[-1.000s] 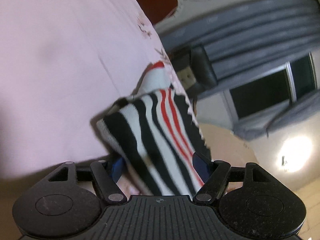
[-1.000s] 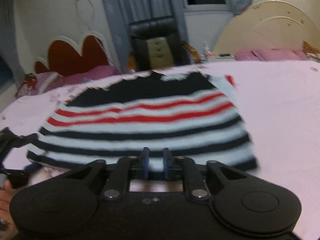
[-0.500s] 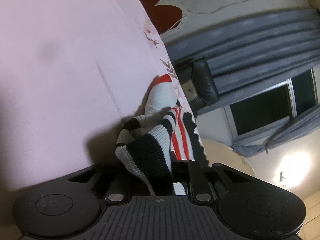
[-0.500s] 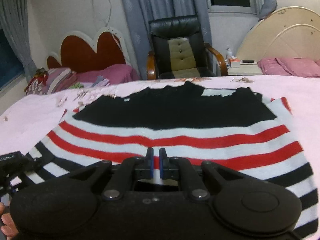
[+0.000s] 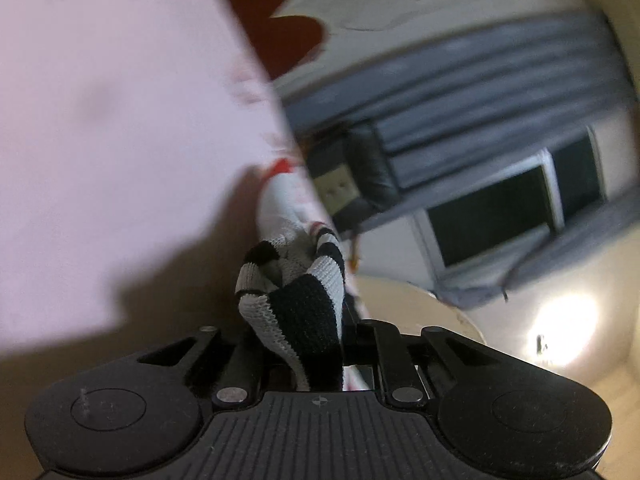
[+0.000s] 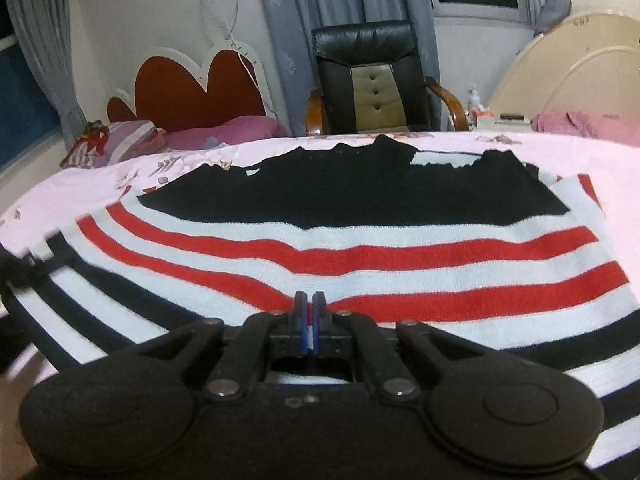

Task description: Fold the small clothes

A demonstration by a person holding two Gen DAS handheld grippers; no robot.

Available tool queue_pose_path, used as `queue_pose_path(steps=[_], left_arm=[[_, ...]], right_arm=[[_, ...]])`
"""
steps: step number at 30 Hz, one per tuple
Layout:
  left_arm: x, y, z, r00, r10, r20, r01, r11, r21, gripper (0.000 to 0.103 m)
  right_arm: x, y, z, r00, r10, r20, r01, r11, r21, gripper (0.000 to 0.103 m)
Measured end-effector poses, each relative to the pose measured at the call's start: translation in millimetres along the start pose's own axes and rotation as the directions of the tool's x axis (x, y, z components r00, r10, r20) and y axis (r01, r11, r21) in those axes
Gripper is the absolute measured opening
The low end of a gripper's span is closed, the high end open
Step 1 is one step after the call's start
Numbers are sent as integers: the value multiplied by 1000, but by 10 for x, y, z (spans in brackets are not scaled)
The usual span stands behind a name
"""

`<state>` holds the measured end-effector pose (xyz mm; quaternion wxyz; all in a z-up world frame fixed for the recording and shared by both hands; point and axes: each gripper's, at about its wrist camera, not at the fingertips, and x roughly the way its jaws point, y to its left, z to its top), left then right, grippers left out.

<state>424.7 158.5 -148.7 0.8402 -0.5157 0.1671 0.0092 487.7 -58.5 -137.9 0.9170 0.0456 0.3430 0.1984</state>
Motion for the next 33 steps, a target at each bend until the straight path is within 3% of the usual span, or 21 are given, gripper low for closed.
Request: queue_pose_path(steps=[5, 7, 8, 11, 12, 14, 16, 17, 18, 19, 20, 22, 24, 26, 28, 30, 33], left_arm=[[134, -879, -94, 999, -31, -42, 39, 977, 211, 14], [228, -1265, -247, 995, -28, -91, 57, 943, 328, 14], [298, -1441, -369, 993, -18, -120, 64, 920, 386, 14], [544, -1884, -872, 976, 28, -217, 96, 835, 541, 14], [675, -2011, -1074, 964, 62, -260, 107, 803, 587, 14], [930, -2124, -1474, 930, 127, -346, 130, 765, 630, 14], [1246, -2115, -1958, 855, 235, -463, 161, 728, 667, 15], [1315, -2084, -2135, 827, 284, -485, 154, 716, 681, 18], [1270, -2107, -2302, 839, 303, -452, 147, 674, 724, 33], [1165, -2164, -2379, 863, 281, -420, 158, 639, 753, 64], [1042, -2215, -2398, 866, 240, -439, 201, 637, 744, 75], [834, -2228, -2266, 874, 171, -455, 232, 677, 699, 78], [554, -2179, -2026, 905, 128, -405, 212, 691, 691, 78], [384, -2060, -1673, 941, 114, -319, 148, 708, 690, 78], [441, -1908, -1340, 960, 145, -239, 63, 722, 689, 78], [525, -1781, -1136, 954, 209, -214, -10, 736, 677, 78], [637, -1599, -976, 942, 250, -223, -44, 753, 656, 78]], right_arm=[[22, -208, 81, 996, 81, -38, -76, 991, 112, 0], [-85, -386, 135, 993, 110, -30, -101, 971, 215, 1], [-205, -507, 141, 993, 117, 13, -116, 959, 257, 6], [-592, -977, 107, 988, 111, 104, -142, 916, 375, 7], [-716, -1147, 84, 987, 98, 125, -141, 904, 404, 9], [-947, -1512, 16, 988, 62, 145, -123, 878, 463, 10], [-1115, -1864, -76, 989, 50, 141, -118, 841, 528, 16], [-1182, -2025, -130, 989, 52, 136, -120, 819, 561, 23], [-1245, -2168, -181, 989, 57, 134, -126, 797, 591, 28], [-1327, -2300, -242, 988, 64, 139, -137, 777, 614, 31], [-1390, -2367, -282, 987, 68, 144, -144, 769, 623, 40], [-1528, -2472, -353, 984, 73, 164, -161, 765, 624, 48], [-1592, -2502, -403, 978, 109, 177, -198, 752, 628, 52], [-1570, -2496, -419, 972, 159, 173, -233, 739, 632, 58], [-1497, -2453, -395, 965, 200, 167, -261, 732, 630, 63], [-1397, -2393, -337, 963, 219, 155, -267, 734, 624, 64], [-1185, -2297, -209, 967, 239, 89, -242, 750, 616, 65]])
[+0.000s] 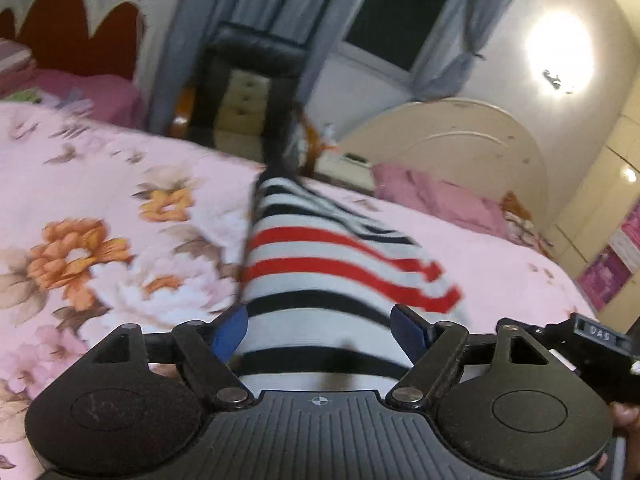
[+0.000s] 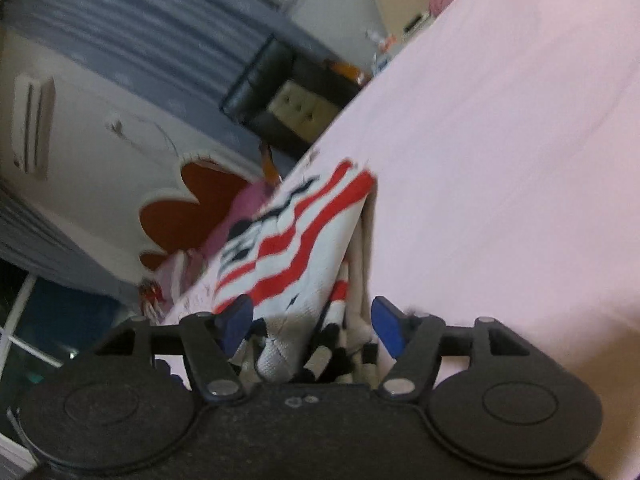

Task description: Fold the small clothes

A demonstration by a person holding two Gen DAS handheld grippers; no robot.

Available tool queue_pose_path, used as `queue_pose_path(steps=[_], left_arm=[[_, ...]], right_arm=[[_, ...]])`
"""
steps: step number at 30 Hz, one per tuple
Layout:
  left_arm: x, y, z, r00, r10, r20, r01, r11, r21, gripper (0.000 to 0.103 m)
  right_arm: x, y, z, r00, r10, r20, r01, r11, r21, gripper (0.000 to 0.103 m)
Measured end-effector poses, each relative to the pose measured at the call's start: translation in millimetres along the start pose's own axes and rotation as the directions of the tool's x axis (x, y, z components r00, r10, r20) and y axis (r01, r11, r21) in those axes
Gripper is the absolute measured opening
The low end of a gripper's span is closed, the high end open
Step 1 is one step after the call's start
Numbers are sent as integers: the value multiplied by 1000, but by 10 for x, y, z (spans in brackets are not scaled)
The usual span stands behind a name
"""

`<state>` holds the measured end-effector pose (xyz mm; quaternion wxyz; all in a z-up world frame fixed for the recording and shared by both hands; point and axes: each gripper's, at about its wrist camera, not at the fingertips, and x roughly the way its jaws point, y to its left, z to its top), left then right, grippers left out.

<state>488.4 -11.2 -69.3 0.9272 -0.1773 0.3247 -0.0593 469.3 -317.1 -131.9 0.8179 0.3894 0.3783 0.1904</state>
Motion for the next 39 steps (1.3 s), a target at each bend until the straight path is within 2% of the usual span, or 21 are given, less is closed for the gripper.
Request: queue_pose_path(steps=[3, 6, 7, 8, 11, 14, 15, 17, 19, 21, 22, 23, 26, 27, 28, 29, 30, 32, 33, 36, 39], left_arm=[[16, 58, -119, 1000, 1, -15, -1, 1000, -9, 78], [78, 57, -276, 999, 0, -35, 0, 1000, -13, 78], [97, 34, -341, 999, -7, -38, 7, 1000, -19, 78], [104, 53, -361, 999, -16, -44, 15, 1000, -27, 78], [264, 105, -368, 993, -42, -109, 41, 999, -16, 78], [260, 166, -344, 992, -65, -108, 63, 998, -21, 78], [230, 201, -330, 993, -77, -91, 74, 997, -30, 78], [192, 272, -306, 993, -88, -74, 85, 995, -52, 78], [154, 341, -293, 994, -101, -51, 97, 993, -71, 78], [149, 403, -288, 993, -109, -41, 105, 990, -89, 78], [173, 426, -287, 993, -107, -50, 102, 990, -93, 78], [205, 439, -291, 993, -99, -62, 93, 991, -92, 78], [295, 449, -322, 990, -104, -94, 96, 991, -88, 78], [307, 436, -331, 989, -109, -95, 102, 991, -85, 78], [304, 423, -333, 990, -109, -91, 102, 992, -78, 78], [306, 413, -336, 990, -108, -86, 102, 992, -74, 78], [310, 416, -333, 990, -112, -84, 105, 991, -78, 78], [311, 423, -323, 990, -118, -80, 112, 990, -85, 78], [312, 417, -315, 990, -118, -78, 112, 991, -80, 78], [323, 404, -295, 991, -116, -72, 111, 991, -75, 78], [321, 405, -298, 991, -116, -71, 110, 991, -77, 78]], right_arm=[[113, 71, 51, 998, -48, -50, 48, 999, 1, 66], [227, 151, 92, 994, -38, -103, 40, 999, 14, 66], [273, 186, 84, 990, -65, -126, 65, 998, -1, 65], [314, 223, 73, 986, -93, -135, 91, 996, -27, 60], [374, 400, 14, 980, -166, -112, 147, 976, -162, 47], [464, 676, -105, 969, -243, -55, 206, 906, -369, 37], [427, 773, -162, 972, -234, -29, 199, 877, -438, 32], [372, 1111, -287, 987, -162, 24, 146, 803, -578, 31], [275, 1351, -385, 996, -62, 58, 85, 748, -658, 30], [182, 1425, -438, 997, 39, 68, 20, 717, -697, 29], [169, 1375, -444, 996, 49, 73, 16, 716, -698, 29], [212, 1251, -415, 997, 4, 78, 49, 742, -669, 28], [388, 667, -253, 982, -190, 17, 174, 859, -481, 30], [375, 507, -200, 982, -187, -11, 165, 894, -416, 32], [309, 394, -149, 989, -148, -26, 130, 929, -346, 33], [246, 330, -106, 992, -118, -34, 103, 950, -294, 40], [158, 289, -71, 995, -95, -20, 86, 962, -258, 51], [-22, 260, -37, 995, -87, 58, 98, 966, -239, 64], [-102, 239, -5, 994, -76, 79, 92, 969, -228, 63], [-141, 215, 87, 998, -49, 48, 58, 977, -204, 55], [-69, 389, 29, 995, -102, -12, 95, 960, -265, 49]])
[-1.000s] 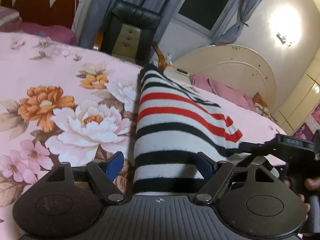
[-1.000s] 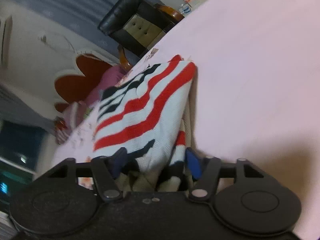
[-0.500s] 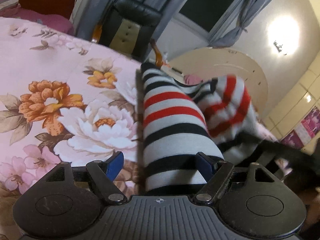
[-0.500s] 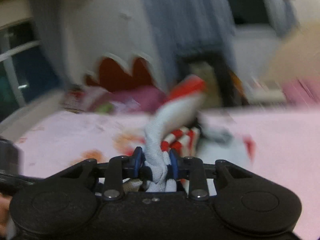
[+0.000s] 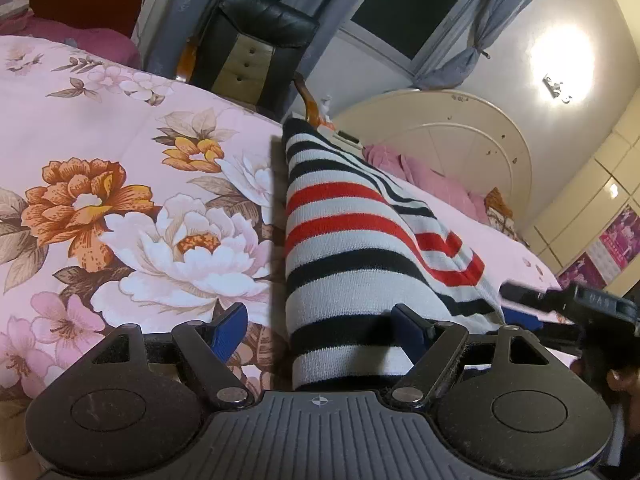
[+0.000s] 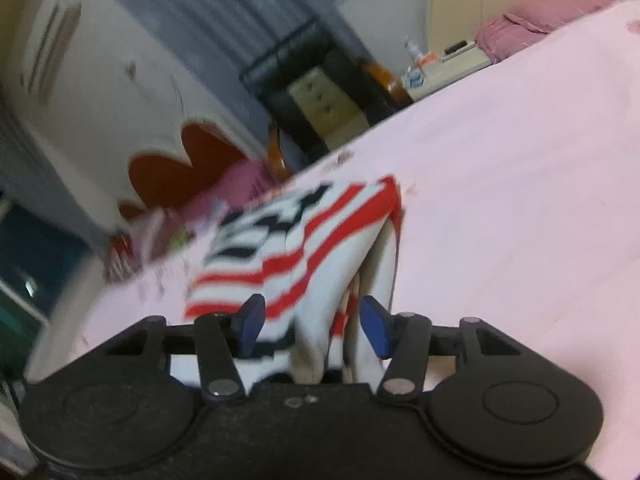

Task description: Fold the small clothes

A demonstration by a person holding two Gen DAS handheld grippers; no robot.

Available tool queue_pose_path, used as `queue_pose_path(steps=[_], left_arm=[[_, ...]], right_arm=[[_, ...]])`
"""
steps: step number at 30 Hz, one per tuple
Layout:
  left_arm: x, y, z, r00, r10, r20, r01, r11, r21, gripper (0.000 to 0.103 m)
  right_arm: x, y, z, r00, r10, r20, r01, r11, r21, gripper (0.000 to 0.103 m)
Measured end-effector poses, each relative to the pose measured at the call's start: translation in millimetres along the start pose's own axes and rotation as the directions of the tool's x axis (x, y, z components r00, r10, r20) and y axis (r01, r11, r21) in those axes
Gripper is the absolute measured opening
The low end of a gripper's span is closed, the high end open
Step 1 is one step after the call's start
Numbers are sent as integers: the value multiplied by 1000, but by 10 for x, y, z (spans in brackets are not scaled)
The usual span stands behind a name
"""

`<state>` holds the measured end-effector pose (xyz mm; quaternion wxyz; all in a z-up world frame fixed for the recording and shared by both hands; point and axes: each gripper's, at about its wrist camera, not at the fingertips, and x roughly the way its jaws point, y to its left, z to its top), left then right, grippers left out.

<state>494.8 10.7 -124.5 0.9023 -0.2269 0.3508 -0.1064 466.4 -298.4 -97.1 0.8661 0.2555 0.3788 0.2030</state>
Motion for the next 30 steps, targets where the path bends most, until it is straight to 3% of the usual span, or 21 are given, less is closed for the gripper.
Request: queue_pose_path(steps=[2, 4, 6, 9, 11, 13, 17, 18, 20, 23, 26, 27, 28, 29, 30], left_arm=[[-5, 0, -12, 1000, -3, -3, 3, 1000, -2, 78], [-9, 0, -31, 1000, -2, -5, 2, 1000, 4, 78], [-12, 9, -49, 1000, 0, -5, 0, 1000, 4, 78], [-15, 24, -67, 1000, -2, -10, 2, 1000, -7, 78], [-32, 6, -70, 1000, 0, -12, 0, 1000, 1, 78], [-56, -16, -60, 1000, 2, -14, -2, 1000, 17, 78], [-77, 8, -51, 1000, 6, -13, -5, 1000, 27, 78], [-64, 25, -49, 1000, 4, -13, -4, 1000, 14, 78], [-57, 19, -29, 1000, 4, -3, -4, 1000, 4, 78], [-58, -32, 18, 1000, 6, 26, -6, 1000, 24, 78], [-16, -45, 63, 1000, -7, 29, 6, 1000, 14, 78], [12, -59, 72, 1000, -2, 22, 2, 1000, 20, 78], [36, -76, 74, 1000, 2, 13, -3, 1000, 28, 78], [59, -95, 76, 1000, 4, 2, -4, 999, 40, 78], [76, -116, 73, 1000, 2, -7, -2, 998, 55, 78]], right_arm=[[11, 61, -62, 998, -46, -38, 46, 999, -1, 48], [34, 115, -170, 998, -23, -54, 25, 999, 23, 34], [2, 271, -243, 999, -25, -42, 23, 999, -42, 31], [126, 482, -222, 998, -16, -58, 8, 990, -140, 31], [229, 516, -160, 997, -34, -64, 23, 986, -163, 37], [393, 443, -76, 988, -114, -102, 101, 987, -122, 40], [456, 408, -60, 988, -111, -103, 101, 990, -103, 42], [506, 426, -62, 988, -119, -99, 107, 988, -116, 35], [557, 555, -80, 989, -128, -70, 112, 974, -199, 20], [355, 1011, -189, 996, -27, 85, 64, 873, -484, 18], [163, 1098, -182, 981, 70, 182, 38, 845, -533, 18], [175, 991, -159, 979, 76, 191, 33, 859, -511, 18], [287, 802, -103, 988, 25, 152, 45, 896, -441, 18], [448, 568, -50, 996, -65, 68, 84, 937, -338, 18], [584, 313, -49, 995, -91, -38, 80, 970, -229, 18]])
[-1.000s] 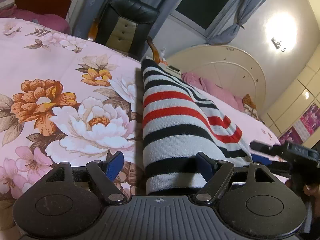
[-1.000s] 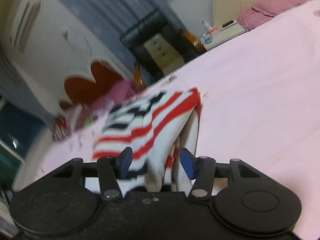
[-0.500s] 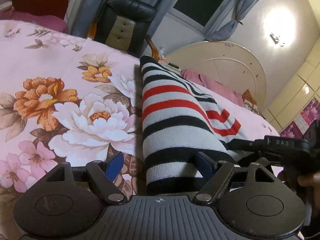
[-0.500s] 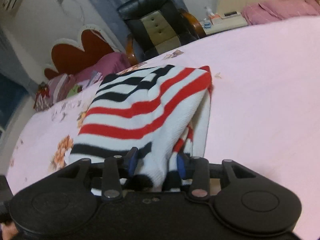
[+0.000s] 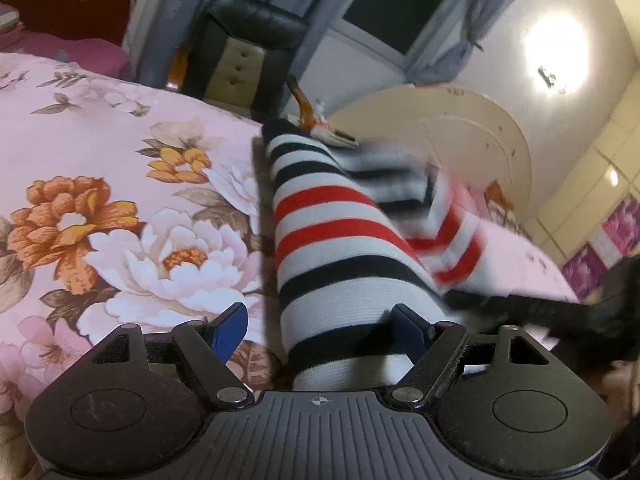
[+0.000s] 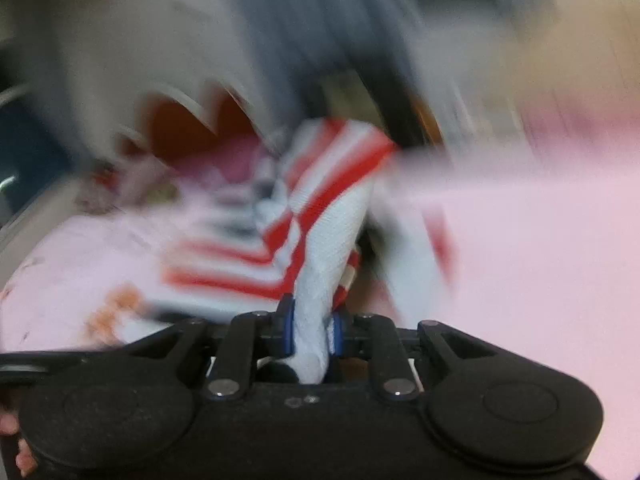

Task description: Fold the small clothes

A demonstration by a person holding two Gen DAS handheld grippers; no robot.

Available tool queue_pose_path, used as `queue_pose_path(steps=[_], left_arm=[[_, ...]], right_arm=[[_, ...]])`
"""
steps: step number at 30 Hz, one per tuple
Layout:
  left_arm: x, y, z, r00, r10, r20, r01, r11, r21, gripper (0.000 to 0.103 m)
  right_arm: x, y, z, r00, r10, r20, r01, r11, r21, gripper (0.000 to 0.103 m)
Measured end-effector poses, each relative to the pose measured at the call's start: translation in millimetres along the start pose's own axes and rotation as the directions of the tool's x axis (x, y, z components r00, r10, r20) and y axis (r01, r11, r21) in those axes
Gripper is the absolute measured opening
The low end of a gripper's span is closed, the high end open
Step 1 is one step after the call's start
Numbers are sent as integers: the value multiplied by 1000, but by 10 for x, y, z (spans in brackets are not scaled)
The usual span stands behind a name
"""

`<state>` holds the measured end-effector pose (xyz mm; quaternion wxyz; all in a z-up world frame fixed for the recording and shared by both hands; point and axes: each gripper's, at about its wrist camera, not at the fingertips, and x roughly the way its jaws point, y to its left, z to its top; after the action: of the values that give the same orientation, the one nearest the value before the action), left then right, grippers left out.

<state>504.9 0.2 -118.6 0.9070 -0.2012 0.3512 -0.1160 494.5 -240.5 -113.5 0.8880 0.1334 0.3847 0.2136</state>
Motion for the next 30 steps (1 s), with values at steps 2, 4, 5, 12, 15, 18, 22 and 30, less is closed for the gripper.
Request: queue_pose_path(steps=[2, 4, 5, 12, 15, 18, 22, 30], left_arm=[[20, -18, -9, 1000, 0, -7, 0, 1000, 19, 78], [37, -3, -17, 1000, -5, -14, 5, 1000, 15, 78], [38, 7, -17, 1000, -8, -15, 9, 1000, 8, 78], [70, 63, -60, 999, -27, -25, 27, 1000, -7, 76], [64, 41, -64, 998, -61, -31, 61, 998, 8, 52], [51, 1, -56, 998, -42, -43, 44, 998, 55, 52], [148, 4, -67, 996, -21, -89, 25, 999, 43, 56], [62, 47, -150, 997, -51, -65, 52, 998, 18, 56]], right_arm=[[-30, -235, -101, 994, 106, 8, -106, 988, 114, 18], [-69, -363, -107, 988, 152, 10, -151, 966, 208, 21], [-120, -398, -100, 987, 161, 24, -162, 958, 236, 25], [-345, -412, -213, 989, 142, 37, -147, 962, 232, 19], [-326, -333, -214, 992, 118, 42, -123, 975, 182, 14], [-507, -241, -220, 990, 128, 59, -136, 980, 148, 14], [-350, -402, -338, 997, 77, 28, -81, 978, 193, 13], [-329, -491, -46, 992, 50, 117, -79, 962, 263, 30]])
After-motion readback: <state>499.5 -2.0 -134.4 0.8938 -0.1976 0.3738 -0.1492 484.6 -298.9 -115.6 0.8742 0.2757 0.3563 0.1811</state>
